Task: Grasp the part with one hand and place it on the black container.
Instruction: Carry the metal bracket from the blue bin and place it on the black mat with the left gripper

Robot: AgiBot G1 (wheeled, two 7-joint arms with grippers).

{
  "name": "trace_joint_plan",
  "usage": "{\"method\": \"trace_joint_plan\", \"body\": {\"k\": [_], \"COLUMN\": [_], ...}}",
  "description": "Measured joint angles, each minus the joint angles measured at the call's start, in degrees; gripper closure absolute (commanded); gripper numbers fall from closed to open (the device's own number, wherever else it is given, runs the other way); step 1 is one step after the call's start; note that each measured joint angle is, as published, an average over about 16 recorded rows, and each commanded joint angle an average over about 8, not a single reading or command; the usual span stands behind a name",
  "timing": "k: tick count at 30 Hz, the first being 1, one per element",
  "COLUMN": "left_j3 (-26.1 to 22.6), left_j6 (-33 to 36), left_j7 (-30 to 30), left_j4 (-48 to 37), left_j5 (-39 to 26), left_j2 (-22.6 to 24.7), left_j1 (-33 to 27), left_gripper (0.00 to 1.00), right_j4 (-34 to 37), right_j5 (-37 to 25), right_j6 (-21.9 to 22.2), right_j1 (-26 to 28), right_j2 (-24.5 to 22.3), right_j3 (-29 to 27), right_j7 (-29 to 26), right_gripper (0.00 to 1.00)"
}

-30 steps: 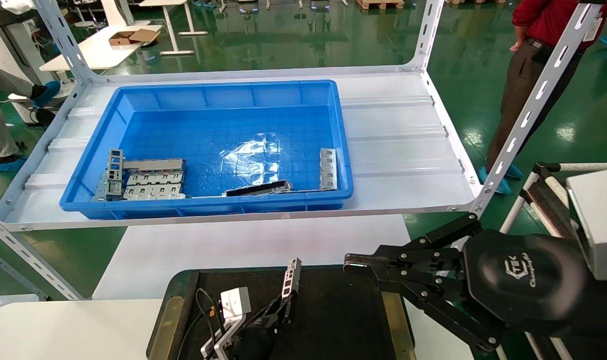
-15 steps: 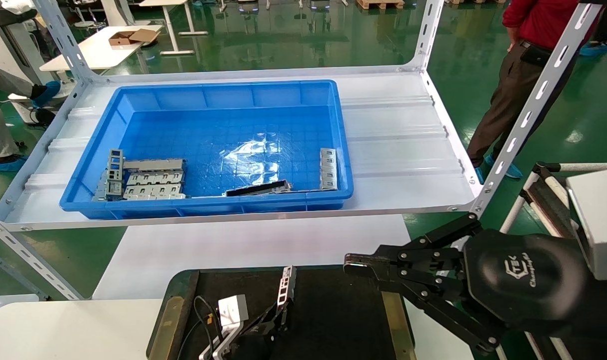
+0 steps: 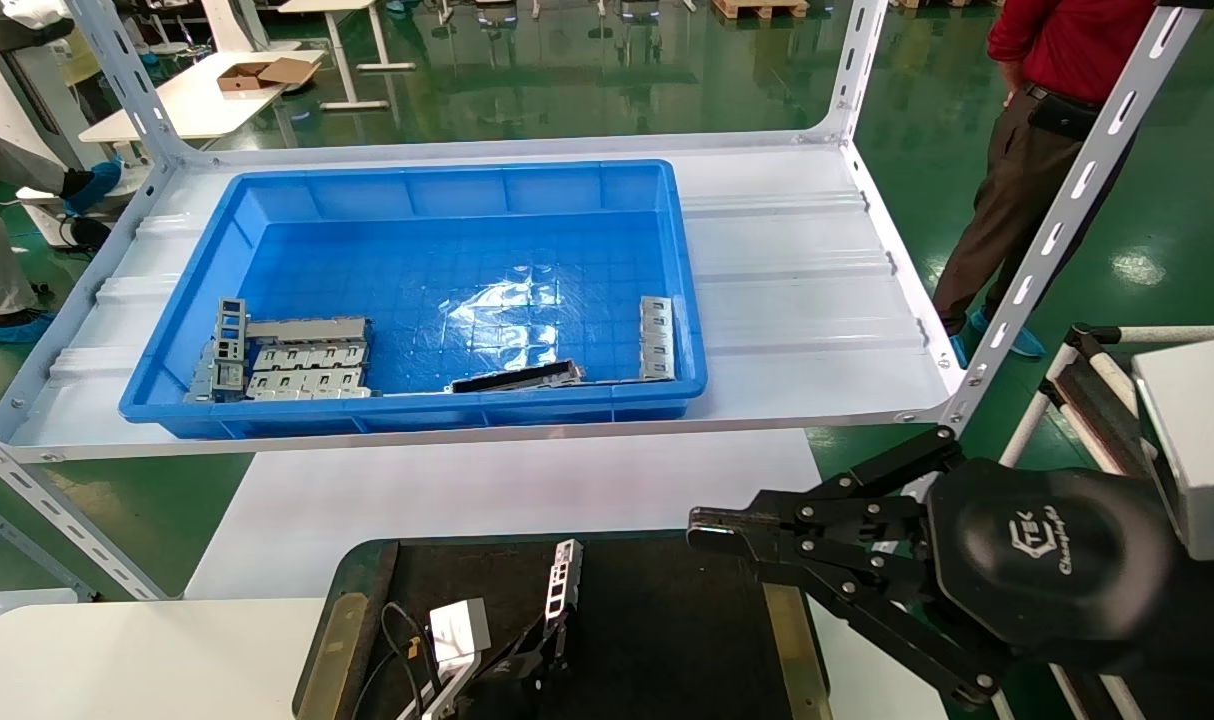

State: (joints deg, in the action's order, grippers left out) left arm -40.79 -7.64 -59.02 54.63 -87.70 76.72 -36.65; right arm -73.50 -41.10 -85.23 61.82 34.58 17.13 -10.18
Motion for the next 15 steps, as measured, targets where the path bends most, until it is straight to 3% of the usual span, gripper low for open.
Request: {"method": "trace_joint_plan", "body": {"k": [2,7,9,10,15], "left_j3": [-0.3,-1.1,-1.4,-1.6,-2.6], "left_j6": [-0.3,-1.0,-1.3,-1.4,-2.0], "left_j7": [0.4,1.5,2.0,2.2,3.5], "left_j4": [-0.1,-0.3,-0.4,-0.4,-0.6], "left_j5": [0.7,2.4,3.2,3.6,5.6], "left_j2": [0.0,0.0,0.0,0.0,0.0], "left_j1": [0.0,-0.2,-0.3,-0.3,-0.6], "left_gripper": [0.85,0.23,0.05,0.01,0.00], "right_j4": [0.0,0.0,0.0,0.0,0.0], "right_j5": [0.0,0.0,0.0,0.0,0.0], "right_j6": [0.0,0.0,0.0,0.0,0.0], "right_j1": [0.0,0.0,0.0,0.0,0.0], "right_j2": [0.0,0.0,0.0,0.0,0.0], "right_j3": [0.0,0.0,0.0,0.0,0.0], "right_j7": [0.0,0.0,0.0,0.0,0.0], "right_gripper": [0.81,0.19,0.02,0.00,0.00]}}
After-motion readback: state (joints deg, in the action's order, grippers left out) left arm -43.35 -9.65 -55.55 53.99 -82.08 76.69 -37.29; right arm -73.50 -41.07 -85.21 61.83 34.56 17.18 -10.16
